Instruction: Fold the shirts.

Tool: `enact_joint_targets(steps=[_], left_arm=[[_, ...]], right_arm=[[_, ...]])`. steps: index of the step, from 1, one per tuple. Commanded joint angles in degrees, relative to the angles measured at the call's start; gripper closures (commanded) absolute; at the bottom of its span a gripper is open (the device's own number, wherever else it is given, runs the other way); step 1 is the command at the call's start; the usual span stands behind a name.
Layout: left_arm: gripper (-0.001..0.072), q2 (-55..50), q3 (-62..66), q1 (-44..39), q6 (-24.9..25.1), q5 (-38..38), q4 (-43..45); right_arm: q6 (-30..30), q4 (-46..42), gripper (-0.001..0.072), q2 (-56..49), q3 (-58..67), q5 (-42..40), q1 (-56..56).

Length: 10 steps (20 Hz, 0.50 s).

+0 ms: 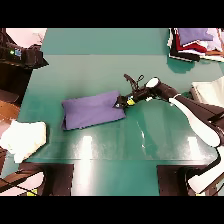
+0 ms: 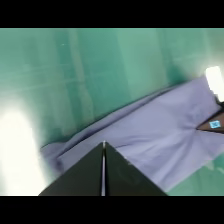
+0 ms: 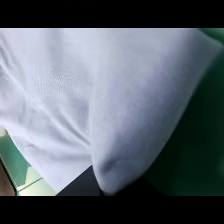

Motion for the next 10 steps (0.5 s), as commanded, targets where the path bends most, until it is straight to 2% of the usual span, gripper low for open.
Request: enact_joint_targets(steps=[1, 5, 7, 10], left_arm=[[0.0684, 0.0, 0.0, 0.0, 0.1, -0.2, -3.5], [0.0684, 0.0, 0.0, -2.7, 0.1, 0.0, -4.5], [0.0684, -0.1, -0.1, -6.3, 0.1, 2.0, -4.5], [0.0684, -0.2, -0.1, -11.4, 0.0, 6.8, -4.6]], right_arm=[[1.2, 0.9, 0.0697, 1.0, 4.3, 3.5, -1.8], [5.8, 0.0, 0.0697, 9.9, 5.4, 10.4, -11.6], [9.2, -5.7, 0.0697, 15.6, 5.4, 11.6, -17.8], [10.7, -13.8, 0.0697, 22.8, 5.4, 11.8, -28.4]])
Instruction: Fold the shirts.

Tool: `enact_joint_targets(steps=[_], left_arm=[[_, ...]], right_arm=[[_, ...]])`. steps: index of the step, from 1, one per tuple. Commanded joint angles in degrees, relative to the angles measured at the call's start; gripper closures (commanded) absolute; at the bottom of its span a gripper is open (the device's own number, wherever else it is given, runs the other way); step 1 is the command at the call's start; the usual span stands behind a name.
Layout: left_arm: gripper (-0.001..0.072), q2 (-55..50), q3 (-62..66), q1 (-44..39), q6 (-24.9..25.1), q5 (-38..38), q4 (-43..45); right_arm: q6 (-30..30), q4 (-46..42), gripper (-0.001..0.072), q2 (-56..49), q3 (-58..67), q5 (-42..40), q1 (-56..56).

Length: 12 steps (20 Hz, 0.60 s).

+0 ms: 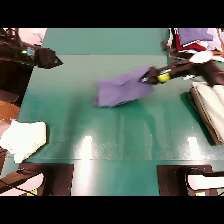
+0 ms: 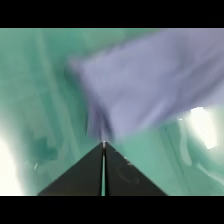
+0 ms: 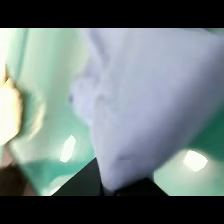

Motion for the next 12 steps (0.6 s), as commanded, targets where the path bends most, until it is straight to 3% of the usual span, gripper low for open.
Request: enact_joint_targets(steps=[1, 5, 12], left_arm=[[0.0684, 0.0, 0.0, -5.3, -0.1, 5.6, -0.2], [0.0684, 0.0, 0.0, -9.6, -0.2, 9.9, -0.2], [0.0684, 0.0, 0.0, -11.0, -0.7, 10.4, -0.2]], right_arm=[[2.8, -8.3, 0.0697, 7.9, 0.3, 1.3, -12.3], [2.6, -9.0, 0.0697, 10.0, 0.3, -0.5, -26.8], [0.2, -8.3, 0.0698, 9.9, 0.3, -15.1, -39.8]])
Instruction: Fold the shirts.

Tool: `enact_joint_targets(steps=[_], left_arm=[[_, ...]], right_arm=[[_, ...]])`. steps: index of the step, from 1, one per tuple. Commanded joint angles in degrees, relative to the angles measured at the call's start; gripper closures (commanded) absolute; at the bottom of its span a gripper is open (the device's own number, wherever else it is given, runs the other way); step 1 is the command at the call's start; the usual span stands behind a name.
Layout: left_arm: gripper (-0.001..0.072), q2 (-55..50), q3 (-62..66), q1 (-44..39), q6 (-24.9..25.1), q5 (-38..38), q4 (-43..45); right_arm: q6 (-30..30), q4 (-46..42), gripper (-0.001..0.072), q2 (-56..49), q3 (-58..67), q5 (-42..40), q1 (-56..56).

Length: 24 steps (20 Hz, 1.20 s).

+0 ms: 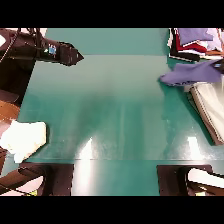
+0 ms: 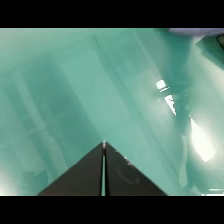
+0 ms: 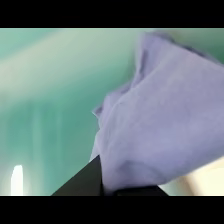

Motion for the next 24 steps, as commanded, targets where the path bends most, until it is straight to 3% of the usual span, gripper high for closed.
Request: enact_joint_targets(steps=[1, 9, 14, 19, 24], left_arm=[[0.0684, 0.0, 0.0, -0.5, -0.4, 0.6, 0.0], [0.0684, 0.0, 0.0, -0.5, -0.3, 0.5, 0.1], [0.0684, 0.0, 0.0, -0.5, -0.3, -1.0, 0.5], [0.0684, 0.0, 0.0, -0.5, -0.3, -4.8, 1.3], [0.0684, 0.0, 0.0, -0.5, -0.2, -6.0, 1.3]], right_arm=[[-0.9, 1.0, 0.0698, 0.3, 0.2, -7.2, -5.3], [-1.0, 0.9, 0.0698, 0.3, 15.6, -2.6, -6.6], [-0.5, -8.2, 0.0698, 0.3, 22.6, 6.3, -6.6], [1.6, -17.9, 0.0698, 2.3, 18.3, 14.7, -6.9], [2.4, -18.7, 0.0697, 11.8, 2.8, 16.4, -14.6]])
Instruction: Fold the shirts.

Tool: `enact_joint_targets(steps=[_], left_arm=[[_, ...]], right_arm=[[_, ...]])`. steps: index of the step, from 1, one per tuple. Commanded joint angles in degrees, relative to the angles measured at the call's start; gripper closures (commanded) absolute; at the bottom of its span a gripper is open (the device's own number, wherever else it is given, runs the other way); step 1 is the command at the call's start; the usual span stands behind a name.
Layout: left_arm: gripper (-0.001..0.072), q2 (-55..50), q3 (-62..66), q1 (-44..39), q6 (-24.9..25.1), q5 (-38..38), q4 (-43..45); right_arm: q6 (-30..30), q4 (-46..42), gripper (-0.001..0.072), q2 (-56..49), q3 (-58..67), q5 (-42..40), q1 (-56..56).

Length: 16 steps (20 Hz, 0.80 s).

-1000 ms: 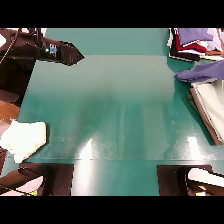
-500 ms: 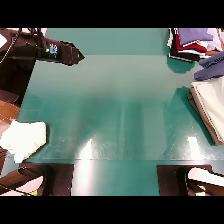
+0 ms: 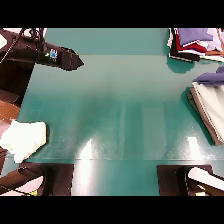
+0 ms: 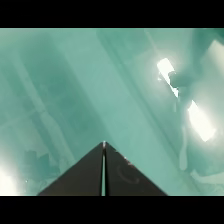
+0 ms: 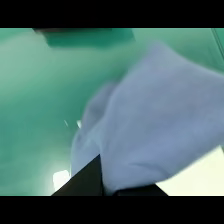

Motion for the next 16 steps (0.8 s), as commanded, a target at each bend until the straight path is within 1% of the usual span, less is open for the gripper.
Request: enact_joint_targets(steps=[1, 3, 6, 7, 9, 10, 11, 12, 13, 15, 16], left_arm=[[0.0684, 0.0, 0.0, 0.0, 0.2, -1.0, 0.2], [0.0684, 0.0, 0.0, 0.0, 1.4, -1.1, 0.2], [0.0683, 0.0, 0.0, 0.0, 1.6, -1.4, 0.2], [0.0684, 0.0, 0.0, 0.0, 1.6, -1.7, 0.2], [0.0683, 0.0, 0.0, 0.0, 1.6, -2.1, 0.2], [0.0684, 0.0, 0.0, 0.0, 1.6, -2.1, 0.2], [0.0683, 0.0, 0.0, 0.0, 1.6, -2.2, 0.2], [0.0683, 0.0, 0.0, 0.0, 1.6, -2.2, 0.2], [0.0683, 0.0, 0.0, 0.0, 1.6, -2.2, 0.2], [0.0683, 0.0, 0.0, 0.0, 1.6, -1.7, 0.2], [0.0683, 0.0, 0.0, 0.0, 1.6, -1.0, 0.2]], right_arm=[[1.2, -3.2, 0.0697, 6.8, -10.8, 2.0, -6.5], [2.3, -7.8, 0.0696, 10.8, -17.7, 1.7, -10.9], [2.5, -13.6, 0.0691, 14.0, -26.5, -0.2, -15.3], [2.5, -14.4, 0.0651, 14.1, -28.5, 0.0, -16.3], [2.5, -15.8, 0.0382, 13.5, -30.9, 0.2, -18.1], [2.6, -16.9, 0.0222, 12.7, -31.4, 0.3, -18.9], [2.7, -17.6, 0.0175, 11.9, -31.2, 1.0, -19.6], [3.0, -17.8, 0.0178, 10.9, -30.2, 2.0, -20.2], [4.7, -17.6, 0.0179, 10.2, -28.8, 2.7, -20.2], [6.1, -13.7, 0.0181, 9.4, -25.5, 3.3, -17.7], [6.1, -10.1, 0.0181, 9.4, -24.1, 3.4, -15.3]])
